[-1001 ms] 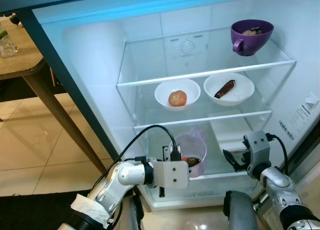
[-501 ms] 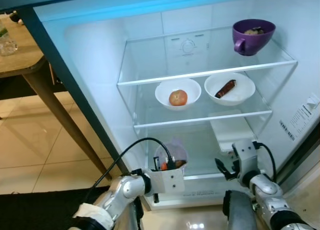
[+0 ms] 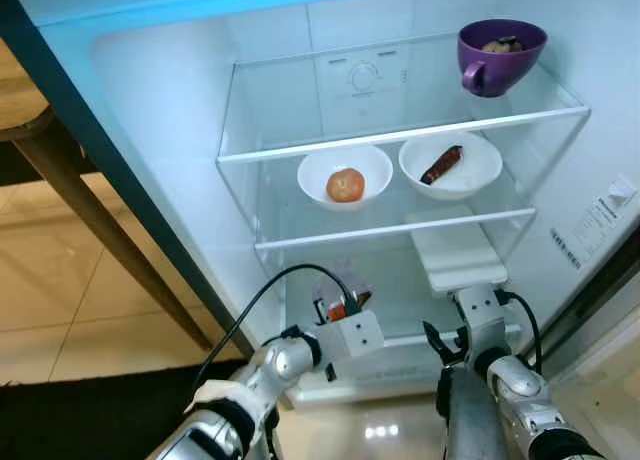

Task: Restocking fridge

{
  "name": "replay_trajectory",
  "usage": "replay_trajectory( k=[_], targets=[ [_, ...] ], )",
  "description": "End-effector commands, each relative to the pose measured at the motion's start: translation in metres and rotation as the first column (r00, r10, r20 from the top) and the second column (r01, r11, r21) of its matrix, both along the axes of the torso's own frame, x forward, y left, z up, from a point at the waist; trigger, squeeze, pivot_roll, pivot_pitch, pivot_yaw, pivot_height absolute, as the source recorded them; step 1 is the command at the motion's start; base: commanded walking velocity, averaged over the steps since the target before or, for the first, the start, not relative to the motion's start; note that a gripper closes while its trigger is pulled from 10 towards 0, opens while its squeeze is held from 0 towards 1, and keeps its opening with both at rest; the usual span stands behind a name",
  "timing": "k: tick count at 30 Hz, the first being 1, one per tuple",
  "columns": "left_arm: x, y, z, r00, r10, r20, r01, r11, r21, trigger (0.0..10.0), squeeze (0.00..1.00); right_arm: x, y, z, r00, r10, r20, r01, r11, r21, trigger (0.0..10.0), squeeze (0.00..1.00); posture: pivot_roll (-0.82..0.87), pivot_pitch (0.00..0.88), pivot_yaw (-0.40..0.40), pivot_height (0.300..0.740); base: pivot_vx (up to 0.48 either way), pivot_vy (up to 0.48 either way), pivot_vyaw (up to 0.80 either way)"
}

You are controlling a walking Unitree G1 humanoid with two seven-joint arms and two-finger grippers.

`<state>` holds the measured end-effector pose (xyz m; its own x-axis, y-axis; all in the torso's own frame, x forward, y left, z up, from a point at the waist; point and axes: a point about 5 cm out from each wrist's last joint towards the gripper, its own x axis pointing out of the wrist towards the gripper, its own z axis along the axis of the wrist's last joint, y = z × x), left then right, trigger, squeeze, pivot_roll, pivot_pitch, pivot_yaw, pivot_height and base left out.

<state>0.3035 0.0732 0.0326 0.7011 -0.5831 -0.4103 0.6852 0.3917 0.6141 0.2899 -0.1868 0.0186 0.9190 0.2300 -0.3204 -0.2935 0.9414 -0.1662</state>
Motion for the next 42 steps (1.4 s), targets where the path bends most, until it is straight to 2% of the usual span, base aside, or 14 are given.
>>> replay_trajectory(
  k=[1,5,13,20,21,22,23,31,38,40,42],
  targets=[
    [-0.002,0.001,-0.005,1.000,0.002,0.001,-0.002,1.000,0.022,10.0,0.00,-0.006,0.005,-0.004,1.000,0.014,-0.004,-0.014,1.000,0.002,10.0,0.00,-0.03,0.235,0.098,0.447,0.000,0.000,0.00],
    [0.003,0.004,-0.003,1.000,0.004,0.013,-0.004,0.999,0.040,10.0,0.00,-0.015,0.006,-0.004,1.000,0.003,0.020,-0.004,1.000,0.007,10.0,0.00,-0.07,0.287,0.114,0.447,0.000,0.000,0.00],
    [0.010,-0.004,0.006,0.996,-0.031,0.082,0.027,0.998,0.053,10.0,0.00,-0.021,0.005,0.000,0.999,-0.020,0.050,0.020,1.000,0.012,10.0,0.00,-0.09,0.328,0.123,0.447,0.000,0.000,0.00],
    [0.013,-0.006,0.009,0.997,-0.020,0.074,0.018,0.999,0.032,10.0,0.00,-0.026,0.005,0.002,0.998,-0.024,0.053,0.024,1.000,0.006,10.0,0.00,-0.11,0.341,0.122,0.447,0.000,0.000,0.00],
    [0.014,-0.007,0.010,0.997,-0.014,0.073,0.012,1.000,0.024,10.0,0.20,-0.027,0.004,0.002,0.998,-0.026,0.053,0.025,1.000,0.005,10.0,0.00,-0.11,0.342,0.122,0.447,0.000,0.000,0.00],
    [0.016,-0.007,0.012,0.997,-0.003,0.075,0.003,1.000,0.006,10.0,0.76,-0.028,0.004,0.003,0.998,-0.028,0.053,0.028,1.000,0.003,10.0,0.00,-0.11,0.343,0.121,0.447,0.000,0.000,0.00],
    [0.017,-0.007,0.014,0.997,0.009,0.077,-0.009,1.000,-0.013,10.0,1.00,-0.029,0.004,0.004,0.998,-0.030,0.054,0.030,1.000,0.002,10.0,0.00,-0.12,0.344,0.120,0.447,0.000,0.000,0.00],
    [0.024,-0.004,0.022,0.995,0.047,0.085,-0.042,0.997,-0.062,10.0,1.00,-0.028,0.004,0.008,0.998,-0.032,0.054,0.032,0.999,-0.003,10.0,0.00,-0.11,0.337,0.117,0.447,0.000,0.000,0.00],
    [0.035,-0.002,0.042,0.986,0.067,0.155,-0.046,0.990,-0.134,10.0,1.00,-0.026,0.005,0.010,0.998,-0.030,0.054,0.030,1.000,0.000,10.0,0.00,-0.11,0.322,0.112,0.447,0.000,0.000,0.00],
    [0.035,-0.002,0.042,0.986,0.067,0.155,-0.046,0.990,-0.134,10.0,1.00,-0.026,0.005,0.010,0.998,-0.030,0.054,0.030,1.000,0.000,10.0,0.00,-0.11,0.322,0.112,0.447,0.000,0.000,0.00],
    [0.040,-0.002,0.053,0.980,0.064,0.189,-0.031,0.985,-0.172,10.0,1.00,-0.024,0.006,0.012,0.998,-0.029,0.055,0.029,1.000,0.002,10.0,0.00,-0.10,0.319,0.110,0.447,0.000,0.000,0.00]
  ],
)
